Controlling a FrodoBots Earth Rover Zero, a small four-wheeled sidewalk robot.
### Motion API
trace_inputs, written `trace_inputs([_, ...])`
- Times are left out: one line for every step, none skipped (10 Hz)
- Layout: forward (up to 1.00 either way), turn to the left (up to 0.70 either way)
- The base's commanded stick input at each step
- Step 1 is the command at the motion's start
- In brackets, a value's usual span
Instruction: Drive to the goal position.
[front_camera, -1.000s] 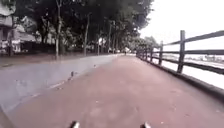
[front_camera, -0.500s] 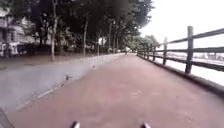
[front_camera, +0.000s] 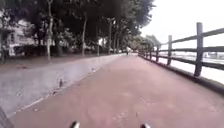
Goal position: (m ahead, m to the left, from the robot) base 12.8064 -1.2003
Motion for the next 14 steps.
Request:
trace_inputs([0.7, 0.0])
trace_inputs([0.7, 0.0])
trace_inputs([0.7, 0.0])
trace_inputs([0.7, 0.0])
trace_inputs([0.7, -0.09])
trace_inputs([0.7, -0.29])
trace_inputs([0.7, -0.34])
trace_inputs([0.7, -0.34])
trace_inputs([0.7, -0.34])
trace_inputs([0.7, -0.34])
trace_inputs([0.7, -0.34])
trace_inputs([0.7, -0.34])
trace_inputs([0.7, -0.34])
trace_inputs([0.7, -0.23])
